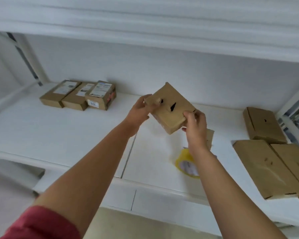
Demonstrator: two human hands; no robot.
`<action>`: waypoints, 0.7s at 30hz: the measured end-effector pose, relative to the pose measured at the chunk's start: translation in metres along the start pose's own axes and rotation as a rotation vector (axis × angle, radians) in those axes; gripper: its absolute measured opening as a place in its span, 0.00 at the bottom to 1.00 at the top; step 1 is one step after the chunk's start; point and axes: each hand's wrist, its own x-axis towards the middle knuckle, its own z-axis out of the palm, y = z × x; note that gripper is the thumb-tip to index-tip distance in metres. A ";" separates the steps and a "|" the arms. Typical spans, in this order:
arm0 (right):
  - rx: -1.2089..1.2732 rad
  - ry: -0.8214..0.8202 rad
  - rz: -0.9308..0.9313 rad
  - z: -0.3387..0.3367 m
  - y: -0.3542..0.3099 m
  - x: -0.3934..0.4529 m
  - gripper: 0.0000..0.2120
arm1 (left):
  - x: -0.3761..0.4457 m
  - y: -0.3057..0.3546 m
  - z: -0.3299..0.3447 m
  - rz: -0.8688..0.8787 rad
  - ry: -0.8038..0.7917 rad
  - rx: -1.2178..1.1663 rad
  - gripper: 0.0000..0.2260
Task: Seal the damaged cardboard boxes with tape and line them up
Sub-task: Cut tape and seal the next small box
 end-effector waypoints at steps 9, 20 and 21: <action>-0.379 -0.033 0.100 0.075 0.060 -0.033 0.20 | -0.040 -0.066 -0.108 -0.227 0.012 0.230 0.27; -0.441 -0.271 0.141 0.091 0.093 -0.082 0.21 | -0.058 -0.107 -0.127 -0.245 0.032 0.475 0.23; -0.450 -0.257 0.138 0.091 0.094 -0.082 0.22 | -0.059 -0.107 -0.127 -0.224 0.024 0.483 0.23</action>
